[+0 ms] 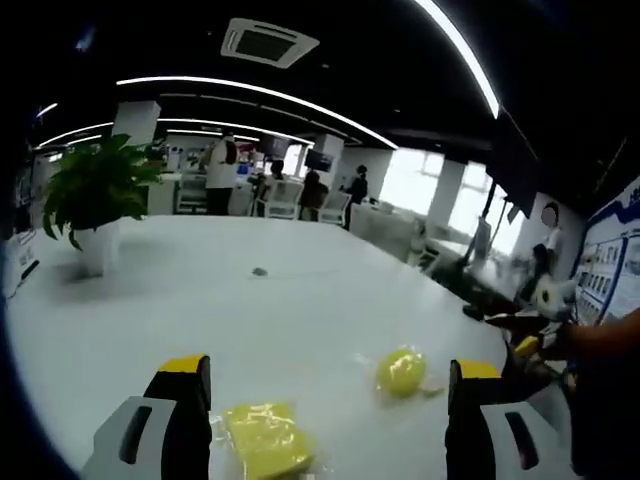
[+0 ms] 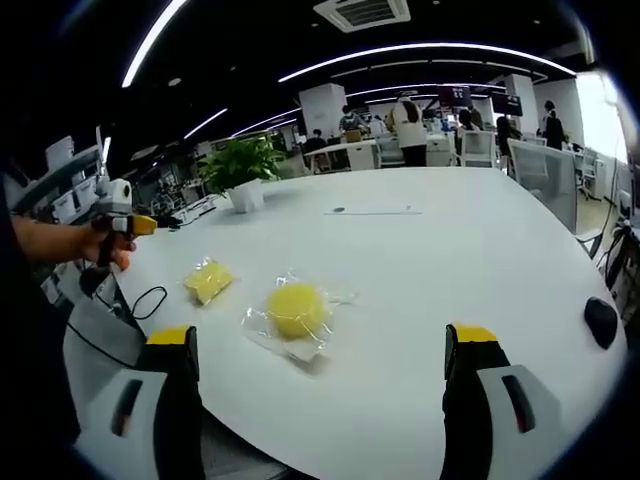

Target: Compare the silicone blocks by pressing each to a similar depth, holding the contact briefly, and releasing to observe deformation and rebound differences across the visible hardness samples.

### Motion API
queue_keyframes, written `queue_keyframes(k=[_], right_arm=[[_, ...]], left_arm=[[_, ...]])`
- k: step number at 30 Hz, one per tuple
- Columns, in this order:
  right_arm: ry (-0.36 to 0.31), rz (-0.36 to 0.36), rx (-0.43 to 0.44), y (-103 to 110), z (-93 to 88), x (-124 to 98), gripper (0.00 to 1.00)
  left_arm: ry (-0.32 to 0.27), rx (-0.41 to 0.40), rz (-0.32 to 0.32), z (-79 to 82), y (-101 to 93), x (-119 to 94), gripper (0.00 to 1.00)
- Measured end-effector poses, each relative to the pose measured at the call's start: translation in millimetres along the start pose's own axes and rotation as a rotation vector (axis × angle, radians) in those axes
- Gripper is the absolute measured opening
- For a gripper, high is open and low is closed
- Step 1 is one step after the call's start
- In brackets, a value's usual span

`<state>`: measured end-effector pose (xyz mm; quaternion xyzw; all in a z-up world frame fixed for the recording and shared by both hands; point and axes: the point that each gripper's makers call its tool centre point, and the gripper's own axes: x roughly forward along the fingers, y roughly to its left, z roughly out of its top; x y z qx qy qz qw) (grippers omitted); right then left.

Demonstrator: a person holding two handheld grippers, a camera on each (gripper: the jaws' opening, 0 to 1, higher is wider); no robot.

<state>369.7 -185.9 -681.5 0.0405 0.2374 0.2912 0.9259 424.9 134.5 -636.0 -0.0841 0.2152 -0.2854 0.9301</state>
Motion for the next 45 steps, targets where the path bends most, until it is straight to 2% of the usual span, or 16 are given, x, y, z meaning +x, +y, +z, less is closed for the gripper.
queue_keyframes(k=[5,9,13,16,19,23,24,28,31,33,34,35,38,41,43,45], right_arm=[[0.005,-0.002,0.001,6,-5.3,-1,0.96],[-0.002,-0.008,0.010,6,-6.2,-2,0.96],[-0.006,-0.015,0.021,8,-8.9,-3,0.96],[-0.004,-0.018,0.030,8,-12.4,-3,0.96],[-0.001,-0.024,0.040,6,-15.2,-3,0.96],[-0.008,-0.038,0.039,3,-14.9,-4,0.96],[-0.012,-0.042,0.042,1,-14.5,-4,0.96],[-0.027,-0.054,0.072,-2,-14.6,-7,0.96],[0.000,-0.040,0.067,3,-21.9,-7,0.96],[0.000,-0.035,0.079,5,-22.0,-7,0.96],[-0.005,-0.035,0.086,6,-21.2,-7,0.96],[-0.005,-0.039,0.086,7,-21.1,-7,0.96],[-0.009,-0.038,0.095,10,-18.2,-7,0.96],[0.000,-0.032,0.087,12,-17.4,-7,0.96],[0.001,-0.031,0.085,13,-16.4,-7,0.96],[0.000,-0.032,0.084,13,-16.1,-7,0.96]], left_arm=[[0.026,-0.046,-0.067,4.6,-12.3,23,1.00],[0.043,-0.045,-0.079,4.5,-16.7,37,1.00],[0.055,-0.081,-0.125,6.2,-25.4,57,1.00],[0.059,-0.087,-0.127,5.8,-25.5,71,1.00],[0.076,-0.139,-0.140,0.6,-27.3,85,1.00],[0.102,-0.170,-0.144,-11.5,-28.0,97,1.00],[0.126,-0.179,-0.151,-18.5,-30.5,101,1.00],[0.163,-0.180,-0.155,-30.1,-32.2,118,0.97],[0.185,-0.297,-0.147,-38.1,-32.6,131,0.94],[0.235,-0.343,-0.130,-50.6,-27.8,139,0.85],[0.216,-0.351,-0.130,-49.7,-25.4,143,0.83],[0.206,-0.397,-0.147,-50.1,-27.3,148,0.83],[0.231,-0.491,-0.155,-57.5,-28.0,155,0.85],[0.261,-0.489,-0.146,-67.4,-25.5,162,0.78],[0.318,-0.437,-0.125,-79.7,-23.7,162,0.75],[0.311,-0.456,-0.130,-82.2,-23.8,169,0.73]])
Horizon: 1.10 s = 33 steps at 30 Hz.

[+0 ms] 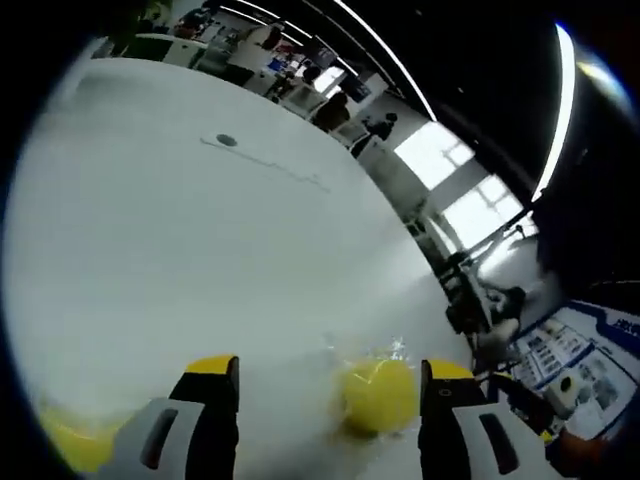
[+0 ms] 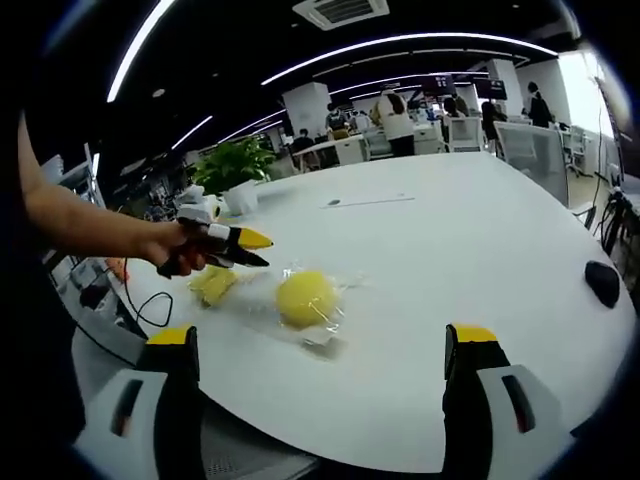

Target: Compare the silicone blocks by pressing each to a similar depth, holding the contact briefly, and releasing to observe deformation and rebound differences across the visible hardness samples.

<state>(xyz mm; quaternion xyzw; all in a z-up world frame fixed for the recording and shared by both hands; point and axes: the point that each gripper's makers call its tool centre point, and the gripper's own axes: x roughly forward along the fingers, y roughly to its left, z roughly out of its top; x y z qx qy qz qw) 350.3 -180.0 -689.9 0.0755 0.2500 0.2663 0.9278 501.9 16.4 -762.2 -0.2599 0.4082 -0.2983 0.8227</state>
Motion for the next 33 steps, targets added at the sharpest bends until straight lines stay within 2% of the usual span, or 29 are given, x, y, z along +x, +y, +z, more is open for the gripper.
queue_keyframes(k=[2,4,6,8,11,13,17,20,28,31,33], right_arm=[[0.001,-0.005,0.005,-2,-0.5,0,0.96],[0.005,-0.007,0.012,-2,-1.5,0,0.96],[0.004,-0.007,0.011,-2,-1.3,-1,0.96],[0.009,-0.007,0.011,-3,-2.8,-2,0.96],[0.020,-0.012,0.007,-5,-8.0,-2,0.96],[0.018,-0.017,0.018,-6,-9.8,-4,0.96],[0.023,-0.023,0.033,-7,-14.8,-8,0.96],[0.038,-0.021,0.033,-9,-20.3,-9,0.96],[0.051,-0.019,0.044,-11,-22.3,-9,0.96],[0.047,-0.017,0.046,-11,-20.6,-9,0.96],[0.047,-0.018,0.046,-11,-20.5,-9,0.96]], left_arm=[[0.011,-0.119,-0.056,-1.8,-6.7,4,0.69],[0.023,-0.175,-0.092,-3.3,-12.5,6,0.63],[0.018,-0.154,-0.077,-3.3,-9.6,9,0.60],[0.044,-0.150,-0.065,-8.2,-7.4,15,0.57],[0.053,-0.131,-0.070,-9.3,-8.3,21,0.48],[0.055,-0.131,-0.073,-9.9,-8.8,26,0.45],[0.098,-0.084,-0.056,-19.4,-10.2,39,0.31],[0.112,-0.082,-0.060,-24.2,-13.0,44,0.28],[0.109,-0.152,-0.074,-27.3,-14.2,49,0.15],[0.095,-0.210,-0.081,-27.0,-14.9,49,0.10],[0.082,-0.208,-0.072,-25.9,-11.5,49,0.06]])
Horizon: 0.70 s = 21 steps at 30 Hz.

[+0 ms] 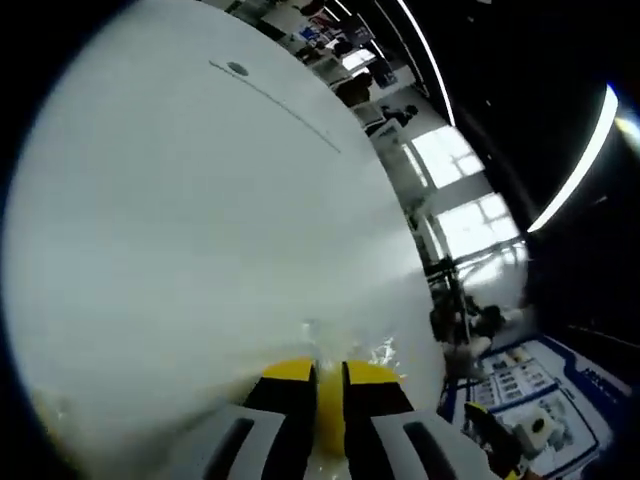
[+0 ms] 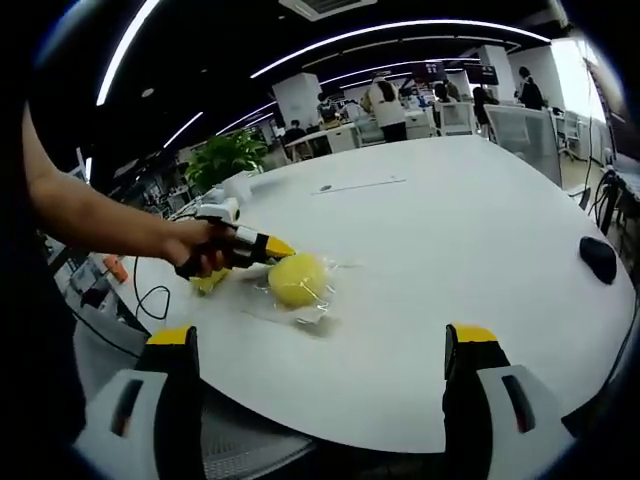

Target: Compare the silicone blocks by pressing each to a similar depth, holding the contact briefly, and releasing to observe deformation and rebound differences across the visible hardness samples.

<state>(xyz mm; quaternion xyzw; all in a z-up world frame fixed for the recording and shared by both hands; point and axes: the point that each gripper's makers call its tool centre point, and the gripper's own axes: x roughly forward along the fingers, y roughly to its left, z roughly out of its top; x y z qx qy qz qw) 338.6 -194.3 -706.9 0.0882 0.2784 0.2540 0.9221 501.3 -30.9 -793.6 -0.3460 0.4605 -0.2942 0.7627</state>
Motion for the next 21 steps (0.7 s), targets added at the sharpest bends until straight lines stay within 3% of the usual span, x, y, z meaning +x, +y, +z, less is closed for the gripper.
queue_keyframes(k=[4,9,17,21], right_arm=[[-0.004,-0.002,0.005,-1,-0.3,0,0.96],[-0.009,0.000,0.014,0,-0.5,0,0.96],[-0.024,-0.003,0.018,1,4.5,0,0.96],[-0.020,-0.006,0.011,1,2.3,0,0.96]], left_arm=[[0.002,0.034,0.006,1.2,-0.7,0,0.01],[0.007,0.134,0.021,0.5,-5.7,-3,0.00],[0.008,0.149,0.026,0.9,-7.1,-4,0.00],[-0.024,0.068,-0.085,2.4,-26.3,-10,0.00]])
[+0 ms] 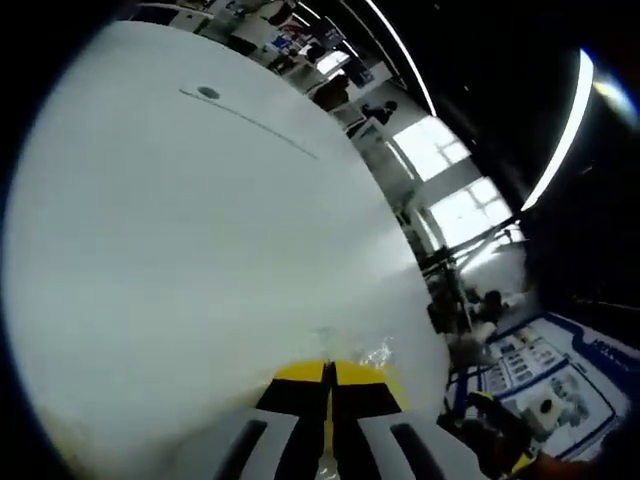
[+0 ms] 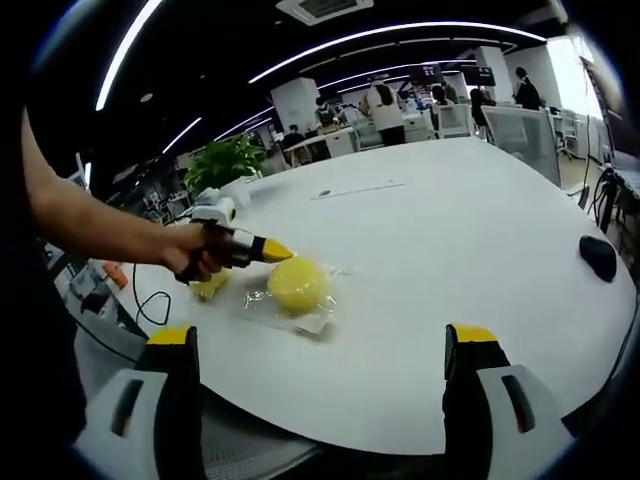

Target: Compare the silicone blocks by pressing each to a similar depth, holding the contact briefly, and releasing to observe deformation and rebound differences across the visible hardness samples.

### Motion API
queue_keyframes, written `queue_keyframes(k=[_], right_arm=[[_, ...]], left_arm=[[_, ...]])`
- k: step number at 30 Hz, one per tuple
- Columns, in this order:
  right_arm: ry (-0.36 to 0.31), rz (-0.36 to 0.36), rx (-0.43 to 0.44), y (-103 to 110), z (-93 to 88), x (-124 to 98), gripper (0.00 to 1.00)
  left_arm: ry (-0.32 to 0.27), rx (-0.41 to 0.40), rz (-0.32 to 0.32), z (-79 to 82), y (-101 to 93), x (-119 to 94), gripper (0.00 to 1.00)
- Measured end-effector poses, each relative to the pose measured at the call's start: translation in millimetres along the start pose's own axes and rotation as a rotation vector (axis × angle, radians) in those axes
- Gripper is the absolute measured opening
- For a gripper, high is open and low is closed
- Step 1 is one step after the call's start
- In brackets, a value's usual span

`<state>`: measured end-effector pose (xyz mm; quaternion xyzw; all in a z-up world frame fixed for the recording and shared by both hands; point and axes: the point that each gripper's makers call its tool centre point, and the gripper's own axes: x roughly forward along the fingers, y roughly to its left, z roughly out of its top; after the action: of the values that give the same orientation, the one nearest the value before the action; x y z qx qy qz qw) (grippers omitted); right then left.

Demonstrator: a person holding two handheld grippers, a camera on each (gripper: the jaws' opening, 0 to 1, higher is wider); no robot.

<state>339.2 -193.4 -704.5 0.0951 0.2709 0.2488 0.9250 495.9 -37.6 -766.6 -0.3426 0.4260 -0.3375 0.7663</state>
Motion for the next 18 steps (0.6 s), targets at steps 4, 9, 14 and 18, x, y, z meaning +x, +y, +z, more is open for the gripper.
queue_keyframes(k=[4,9,14,18], right_arm=[[-0.009,0.000,0.009,3,2.3,0,0.95],[-0.013,0.006,0.001,8,5.1,0,0.95],[-0.025,0.001,-0.013,11,7.6,-1,0.96],[-0.029,0.002,-0.014,12,9.5,-3,0.96]], left_arm=[[0.006,0.098,-0.019,-0.8,-8.3,-6,0.00],[-0.013,0.151,-0.030,0.7,-24.6,-15,0.00],[-0.041,0.220,-0.060,3.3,-45.1,-25,0.00],[-0.033,0.242,-0.099,8.7,-66.8,-31,0.00]])
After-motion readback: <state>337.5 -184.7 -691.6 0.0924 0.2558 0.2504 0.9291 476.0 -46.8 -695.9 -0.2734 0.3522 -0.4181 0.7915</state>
